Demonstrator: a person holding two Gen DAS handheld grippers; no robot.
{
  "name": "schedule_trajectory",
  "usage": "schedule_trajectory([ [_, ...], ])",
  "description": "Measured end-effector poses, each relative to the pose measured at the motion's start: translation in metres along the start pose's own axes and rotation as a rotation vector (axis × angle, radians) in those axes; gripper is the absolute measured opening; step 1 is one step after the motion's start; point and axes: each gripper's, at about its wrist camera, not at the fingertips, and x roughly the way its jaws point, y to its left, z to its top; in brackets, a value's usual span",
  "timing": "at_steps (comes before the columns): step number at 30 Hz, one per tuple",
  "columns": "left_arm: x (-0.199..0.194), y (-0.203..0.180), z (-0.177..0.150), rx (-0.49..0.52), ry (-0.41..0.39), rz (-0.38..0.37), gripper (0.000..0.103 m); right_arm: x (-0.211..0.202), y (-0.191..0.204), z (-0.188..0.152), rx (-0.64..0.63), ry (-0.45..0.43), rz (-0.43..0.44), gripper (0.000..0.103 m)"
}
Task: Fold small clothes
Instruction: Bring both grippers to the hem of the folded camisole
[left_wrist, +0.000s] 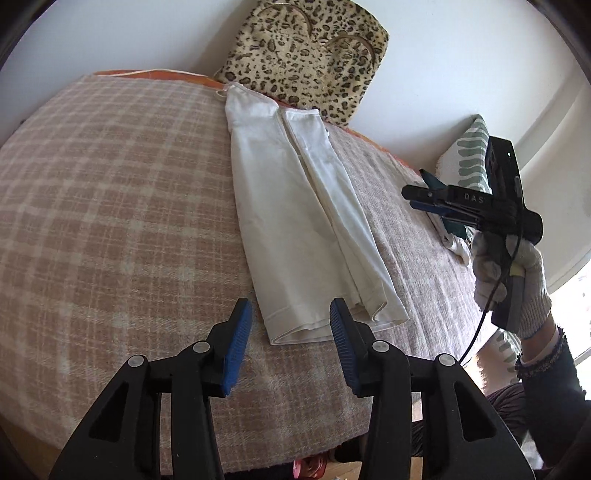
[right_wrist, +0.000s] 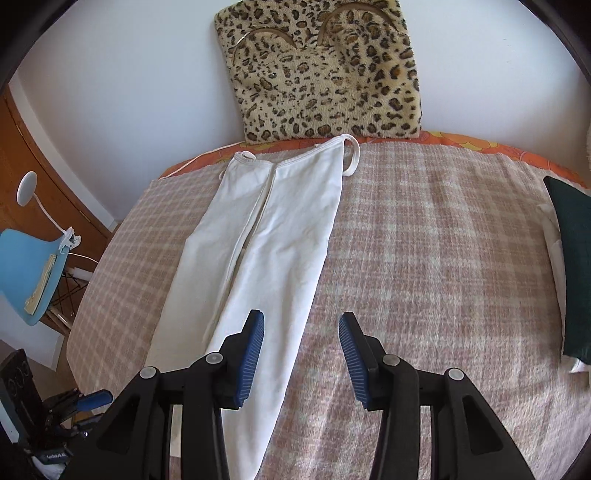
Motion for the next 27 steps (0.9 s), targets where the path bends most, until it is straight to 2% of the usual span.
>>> schedule_trajectory([
  [6, 0.013, 0.004, -0.001, -0.062, 0.055, -0.034, 0.042, -0.003, 0.001, -0.063, 0.060, 0.094, 0.091, 0.046],
  [9, 0.022, -0.007, 0.000, -0.017, 0.078, -0.005, 0.042, 0.001, 0.007, -0.084, 0.064, 0.127, 0.117, 0.046],
  [12, 0.027, -0.016, -0.001, 0.031, 0.076, 0.024, 0.042, 0.007, 0.013, -0.094, 0.047, 0.144, 0.106, 0.046],
  [14, 0.032, -0.019, -0.001, 0.062, 0.075, 0.034, 0.041, 0.012, 0.017, -0.099, 0.036, 0.160, 0.114, 0.042],
  [15, 0.035, -0.019, -0.001, 0.075, 0.070, 0.035, 0.027, 0.014, 0.019, -0.101, 0.024, 0.166, 0.111, 0.040],
  [17, 0.039, -0.019, -0.001, 0.099, 0.071, 0.042, 0.009, 0.015, 0.025, -0.102, -0.019, 0.156, 0.079, 0.038],
  [20, 0.036, -0.018, -0.004, 0.146, 0.047, 0.057, 0.005, 0.019, 0.030, -0.102, -0.057, 0.152, 0.049, 0.020],
  [22, 0.030, -0.012, -0.005, 0.130, 0.028, 0.051, 0.005, 0.021, 0.035, -0.102, -0.080, 0.140, 0.027, 0.008],
  [24, 0.021, -0.001, -0.005, 0.093, 0.009, 0.053, 0.005, 0.020, 0.037, -0.102, -0.102, 0.133, 0.012, 0.003],
  [27, 0.013, 0.014, -0.005, 0.049, 0.003, 0.046, 0.005, 0.021, 0.040, -0.103, -0.111, 0.125, 0.004, 0.002],
])
